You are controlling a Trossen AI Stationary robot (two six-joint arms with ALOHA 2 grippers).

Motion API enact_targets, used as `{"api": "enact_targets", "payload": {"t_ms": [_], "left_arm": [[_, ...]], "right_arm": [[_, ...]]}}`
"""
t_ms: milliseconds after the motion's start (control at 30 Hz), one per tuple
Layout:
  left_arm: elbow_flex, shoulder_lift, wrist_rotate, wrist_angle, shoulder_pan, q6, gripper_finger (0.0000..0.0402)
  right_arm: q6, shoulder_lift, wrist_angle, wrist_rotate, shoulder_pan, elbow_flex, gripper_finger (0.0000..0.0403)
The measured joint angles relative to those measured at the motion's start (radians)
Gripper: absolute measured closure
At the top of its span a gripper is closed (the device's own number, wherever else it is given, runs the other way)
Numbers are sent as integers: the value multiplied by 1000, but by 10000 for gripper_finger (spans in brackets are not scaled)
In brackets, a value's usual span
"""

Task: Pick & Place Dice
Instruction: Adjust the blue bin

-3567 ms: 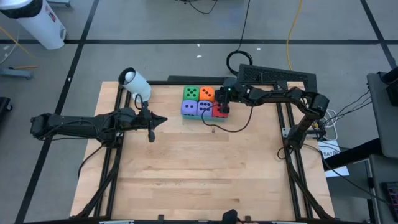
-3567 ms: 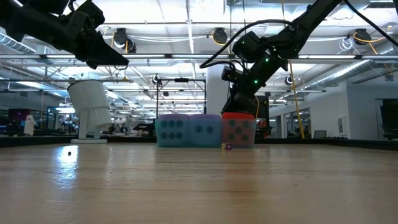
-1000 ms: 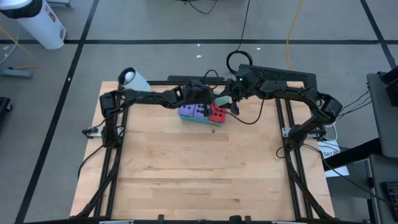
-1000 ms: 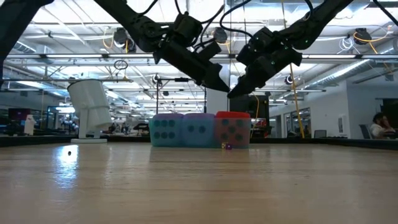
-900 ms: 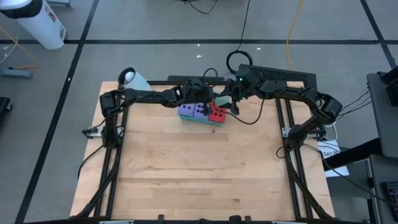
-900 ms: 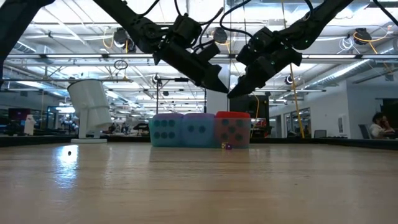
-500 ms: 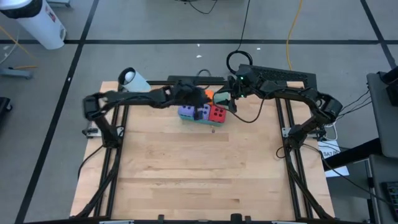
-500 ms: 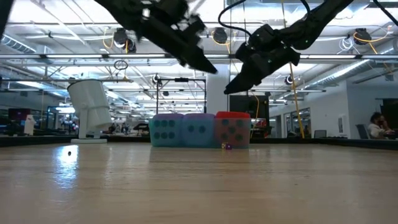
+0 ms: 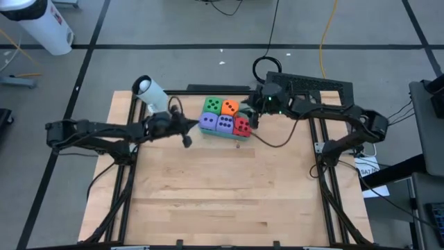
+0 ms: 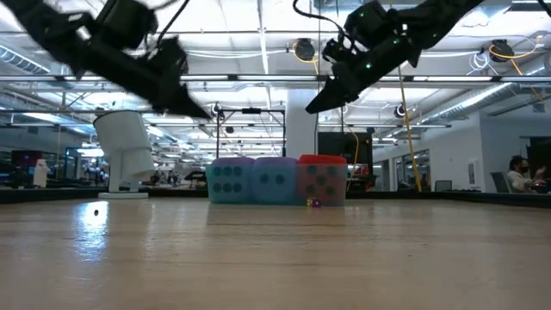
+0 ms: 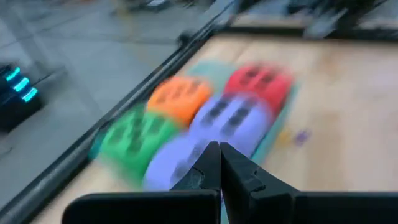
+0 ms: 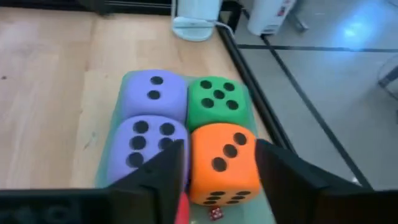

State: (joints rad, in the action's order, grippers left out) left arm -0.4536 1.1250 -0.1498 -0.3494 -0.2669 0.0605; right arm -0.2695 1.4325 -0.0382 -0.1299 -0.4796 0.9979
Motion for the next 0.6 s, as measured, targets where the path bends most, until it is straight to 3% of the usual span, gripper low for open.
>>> {"api": "enact_targets", "payload": {"t_ms": [100, 267, 467, 600], "left_arm": [[96, 1, -112, -64, -4, -58, 401], [108, -1, -237, 19, -30, -192, 397], [108, 78, -204, 71, -24, -276, 398], [106, 134, -195, 58, -24, -252, 399]], "right_arm": [[22, -32, -4, 6, 68, -54, 283], [74, -107, -129, 109, 171, -243, 386], [132, -186, -494, 101, 267, -516, 382], [121, -209, -579, 101, 281, -618, 386]]}}
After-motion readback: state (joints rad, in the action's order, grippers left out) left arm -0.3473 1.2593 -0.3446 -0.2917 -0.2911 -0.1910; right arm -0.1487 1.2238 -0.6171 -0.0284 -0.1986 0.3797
